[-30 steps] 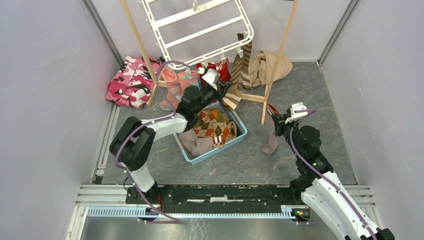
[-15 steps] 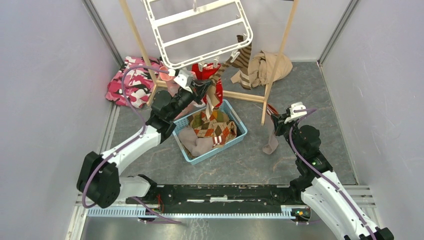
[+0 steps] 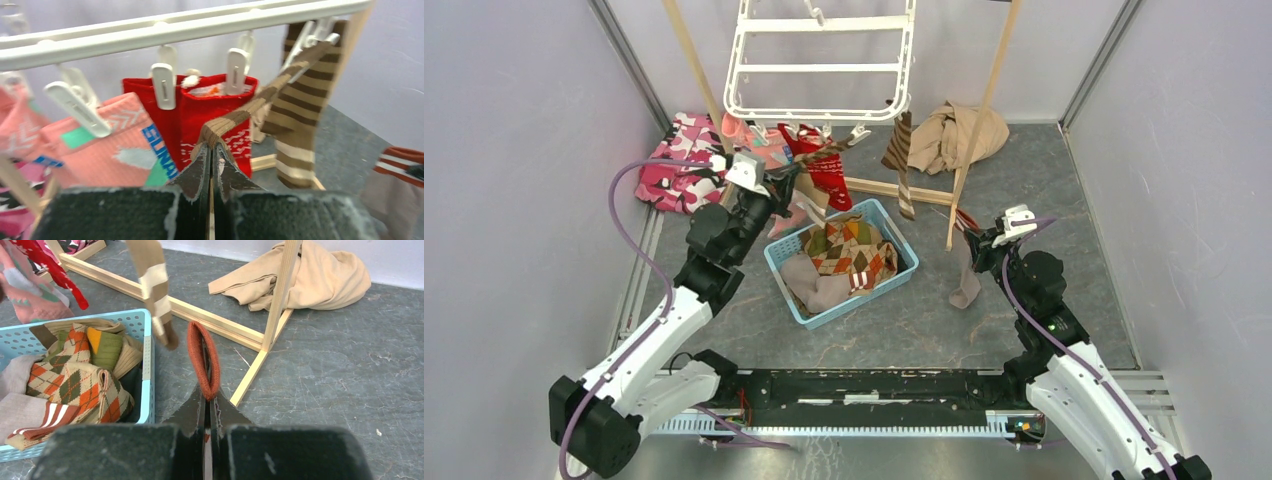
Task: Clip the socks to the hanger
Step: Rotate the hanger at the clothesline.
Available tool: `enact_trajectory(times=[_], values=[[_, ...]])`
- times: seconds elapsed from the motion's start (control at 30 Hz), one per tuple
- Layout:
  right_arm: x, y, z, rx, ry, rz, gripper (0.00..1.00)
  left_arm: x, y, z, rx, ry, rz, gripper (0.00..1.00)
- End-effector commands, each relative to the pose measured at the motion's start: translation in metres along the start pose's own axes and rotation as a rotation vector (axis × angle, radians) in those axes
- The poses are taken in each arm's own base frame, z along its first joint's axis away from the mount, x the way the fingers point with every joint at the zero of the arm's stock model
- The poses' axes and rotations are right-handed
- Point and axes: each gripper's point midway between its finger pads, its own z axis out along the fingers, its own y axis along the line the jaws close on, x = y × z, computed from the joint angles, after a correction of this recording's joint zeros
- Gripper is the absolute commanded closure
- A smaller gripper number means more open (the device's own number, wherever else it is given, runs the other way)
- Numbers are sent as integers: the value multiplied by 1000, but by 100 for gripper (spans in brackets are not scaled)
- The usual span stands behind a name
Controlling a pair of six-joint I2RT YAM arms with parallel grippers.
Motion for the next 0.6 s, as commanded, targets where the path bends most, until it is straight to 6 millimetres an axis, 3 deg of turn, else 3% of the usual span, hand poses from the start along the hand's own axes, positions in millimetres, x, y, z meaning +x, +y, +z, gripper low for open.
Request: enact_trajectory(times=[0.0, 0.57], values=[[-17, 4, 1, -25, -68, 11, 100, -4, 46, -9, -180, 12, 69, 98], [-26, 33, -1, -198, -93, -35, 100, -21, 150, 4, -394, -10, -7, 98]])
